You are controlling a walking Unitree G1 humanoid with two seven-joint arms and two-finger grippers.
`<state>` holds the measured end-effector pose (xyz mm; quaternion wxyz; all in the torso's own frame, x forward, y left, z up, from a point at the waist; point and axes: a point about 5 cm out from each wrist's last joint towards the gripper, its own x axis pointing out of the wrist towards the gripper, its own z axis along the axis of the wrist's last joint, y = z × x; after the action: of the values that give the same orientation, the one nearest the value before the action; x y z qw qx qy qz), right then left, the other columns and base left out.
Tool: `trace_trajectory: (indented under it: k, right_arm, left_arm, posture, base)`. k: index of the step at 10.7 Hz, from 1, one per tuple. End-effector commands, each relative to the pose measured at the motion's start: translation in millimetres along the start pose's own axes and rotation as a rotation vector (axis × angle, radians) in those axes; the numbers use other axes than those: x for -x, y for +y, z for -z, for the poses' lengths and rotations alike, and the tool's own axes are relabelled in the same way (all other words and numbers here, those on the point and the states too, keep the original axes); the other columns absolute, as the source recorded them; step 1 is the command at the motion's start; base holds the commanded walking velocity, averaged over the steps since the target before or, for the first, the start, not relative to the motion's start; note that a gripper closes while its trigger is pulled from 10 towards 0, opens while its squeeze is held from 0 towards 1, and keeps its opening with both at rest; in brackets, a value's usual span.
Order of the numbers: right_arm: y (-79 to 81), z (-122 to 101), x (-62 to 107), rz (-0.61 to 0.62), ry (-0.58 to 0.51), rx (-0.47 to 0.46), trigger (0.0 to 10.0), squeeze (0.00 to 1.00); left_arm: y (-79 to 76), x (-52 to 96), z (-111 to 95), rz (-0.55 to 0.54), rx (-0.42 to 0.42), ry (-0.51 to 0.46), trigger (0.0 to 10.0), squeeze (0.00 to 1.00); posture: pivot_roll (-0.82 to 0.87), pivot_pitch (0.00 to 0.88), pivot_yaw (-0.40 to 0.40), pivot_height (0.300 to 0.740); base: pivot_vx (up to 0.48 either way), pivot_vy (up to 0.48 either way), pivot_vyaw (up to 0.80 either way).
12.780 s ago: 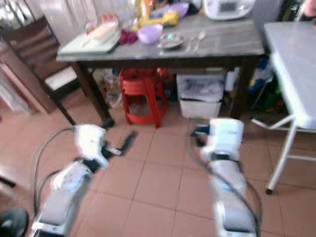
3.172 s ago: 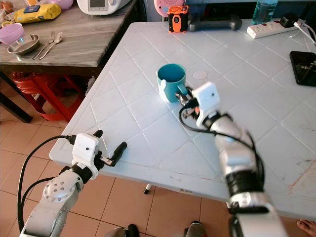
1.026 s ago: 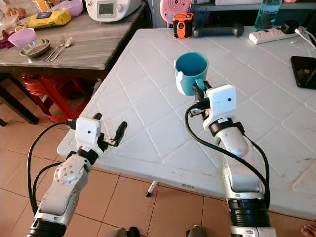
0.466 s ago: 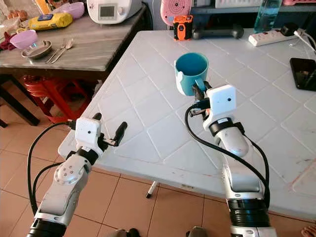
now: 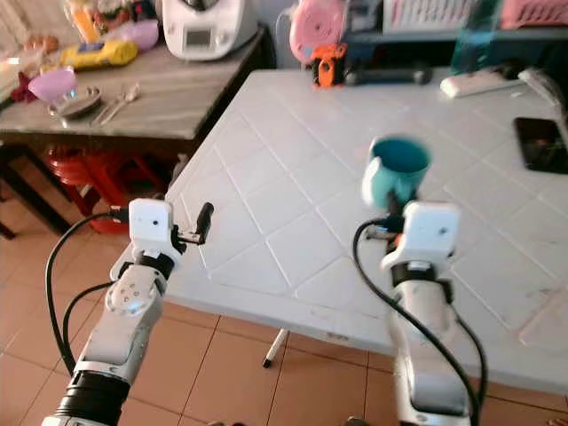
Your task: Setting the table
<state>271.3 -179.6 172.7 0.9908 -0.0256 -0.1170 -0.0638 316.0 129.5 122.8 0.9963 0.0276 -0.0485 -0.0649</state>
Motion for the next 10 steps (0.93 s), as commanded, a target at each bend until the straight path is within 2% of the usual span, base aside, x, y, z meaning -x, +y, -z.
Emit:
trace_trajectory:
  k: [1, 2, 3, 5, 8, 10]
  right_arm:
    - [5.7, -4.5, 2.3, -0.007, -0.006, -0.006, 0.8, 0.0]
    - [4.7, -3.0, 3.9, 0.004, 0.011, 0.0, 9.7, 0.0]
    - [5.3, -1.9, 4.5, 0.005, 0.021, -0.003, 10.0, 0.0]
    - [7.3, -1.9, 5.2, 0.002, 0.032, 0.0, 10.0, 0.0]
    - [10.9, -1.9, 3.7, -0.012, 0.037, -0.005, 10.0, 0.0]
    - [14.0, -2.6, 3.0, -0.02, 0.034, -0.009, 10.0, 0.0]
  left_arm:
    - [6.0, 1.1, 3.4, -0.028, -0.014, 0.008, 10.0, 0.0]
    - [6.2, 0.4, 3.5, -0.027, -0.011, 0.009, 10.0, 0.0]
    - [6.4, 0.7, 3.5, -0.024, -0.008, 0.01, 10.0, 0.0]
    - [2.4, 1.6, 3.8, 0.0, -0.008, 0.003, 10.0, 0.0]
    - [-0.5, 3.2, 4.7, 0.022, -0.01, 0.0, 10.0, 0.0]
    - [0.2, 2.6, 3.7, 0.029, -0.012, -0.007, 10.0, 0.0]
  posture:
    - [-0.17, 0.047, 0.141, 0.74]
    - [-0.17, 0.051, 0.143, 0.74]
    - [-0.17, 0.057, 0.144, 0.74]
    - [-0.17, 0.062, 0.143, 0.74]
    - [-0.16, 0.068, 0.142, 0.74]
    - [-0.16, 0.069, 0.143, 0.74]
  base:
    - [0.0, 0.0, 0.0]
    - [0.0, 0.0, 0.0]
    - [0.0, 0.0, 0.0]
    - [0.0, 0.0, -0.72]
    - [0.0, 0.295, -0.73]
    - [0.0, 0.349, -0.24]
